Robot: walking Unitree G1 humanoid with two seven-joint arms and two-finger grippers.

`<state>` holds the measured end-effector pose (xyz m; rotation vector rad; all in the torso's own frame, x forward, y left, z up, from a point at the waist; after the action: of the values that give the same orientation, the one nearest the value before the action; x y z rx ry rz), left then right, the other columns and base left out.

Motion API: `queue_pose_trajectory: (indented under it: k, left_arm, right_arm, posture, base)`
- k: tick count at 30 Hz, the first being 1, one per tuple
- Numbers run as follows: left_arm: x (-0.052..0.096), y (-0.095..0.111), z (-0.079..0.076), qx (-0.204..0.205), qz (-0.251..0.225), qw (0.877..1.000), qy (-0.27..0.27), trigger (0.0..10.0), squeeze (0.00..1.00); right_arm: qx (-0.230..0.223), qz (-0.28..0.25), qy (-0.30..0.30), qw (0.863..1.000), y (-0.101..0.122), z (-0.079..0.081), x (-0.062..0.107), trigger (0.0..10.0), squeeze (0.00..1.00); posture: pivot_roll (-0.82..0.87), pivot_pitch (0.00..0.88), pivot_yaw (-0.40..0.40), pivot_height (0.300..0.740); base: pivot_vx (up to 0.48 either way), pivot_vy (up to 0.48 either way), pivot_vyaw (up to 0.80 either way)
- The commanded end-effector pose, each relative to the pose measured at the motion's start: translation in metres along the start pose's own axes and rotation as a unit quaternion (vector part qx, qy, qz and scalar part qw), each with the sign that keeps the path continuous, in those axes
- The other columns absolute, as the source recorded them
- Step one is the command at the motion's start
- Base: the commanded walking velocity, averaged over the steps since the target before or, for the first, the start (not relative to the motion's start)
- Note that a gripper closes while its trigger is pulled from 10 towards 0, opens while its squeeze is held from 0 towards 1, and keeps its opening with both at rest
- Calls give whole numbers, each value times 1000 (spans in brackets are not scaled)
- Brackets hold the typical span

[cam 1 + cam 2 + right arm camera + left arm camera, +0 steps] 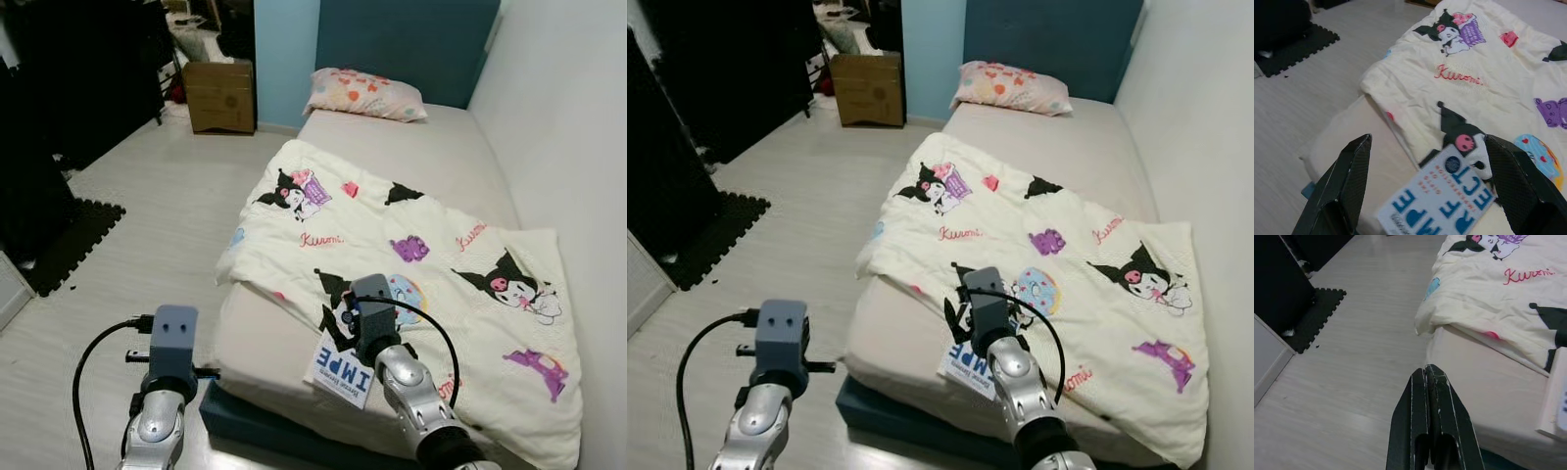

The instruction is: Clean up the room

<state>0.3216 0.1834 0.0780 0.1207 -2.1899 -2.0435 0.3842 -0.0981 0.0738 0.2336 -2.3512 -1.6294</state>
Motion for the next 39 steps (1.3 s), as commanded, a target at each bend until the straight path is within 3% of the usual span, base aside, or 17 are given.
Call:
queue_pose_trajectory:
  k: [1, 6, 9, 11, 19, 29, 39]
  left_arm:
    - [3, -5, -3, -4, 6, 1000, -4, 10000, 0]
    - [4, -5, -2, 0, 6, 1000, -2, 10000, 0]
    - [3, -6, 2, 41, 12, 999, 8, 10000, 0]
    - [3, -6, 2, 44, 11, 999, 8, 10000, 0]
    - [4, -3, 4, 35, 2, 999, 5, 10000, 0]
    - [2, 0, 12, -6, -7, 1000, 17, 10000, 0]
    - [0, -5, 12, -9, 8, 1000, 20, 10000, 0]
  right_arm:
    - [0, 11, -1, 1000, -8, -2, 3, 10000, 0]
    - [1, 11, 0, 1000, -8, -2, 3, 10000, 0]
    - [1, 10, 1, 1000, -8, -1, 4, 10000, 0]
    - [1, 10, 1, 1000, -8, -1, 4, 10000, 0]
    - [1, 9, 2, 1000, -8, 0, 3, 10000, 0]
    - [-3, 11, 1, 1000, -9, 0, 4, 10000, 0]
    - [-10, 14, 0, 1000, -7, 1, 1, 10000, 0]
  posture:
    - [-65, 123, -42, 740]
    - [-65, 121, -44, 740]
    - [-66, 117, -44, 740]
    - [-65, 116, -44, 740]
    - [-64, 116, -43, 740]
    - [-60, 128, -41, 740]
    - [-59, 135, -41, 740]
  base:
    - [0, -480, 0]
    - [0, -480, 0]
    - [0, 159, 0]
    - [0, 476, 0]
    - [0, 477, 0]
    - [0, 0, 0]
    - [0, 0, 0]
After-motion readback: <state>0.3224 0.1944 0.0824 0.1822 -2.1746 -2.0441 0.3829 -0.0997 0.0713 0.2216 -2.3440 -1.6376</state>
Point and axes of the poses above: a point about 5 cm out from each wrist's last joint towards the gripper, its own x axis pointing back from the gripper into the wrist, its own y axis along the axis of the wrist's last joint, z = x × y, the point moved 5 cm from there along -x, pointing out of the wrist towards the gripper, and after that the axes turned 12 degrees about x, right-handed, at the moved point
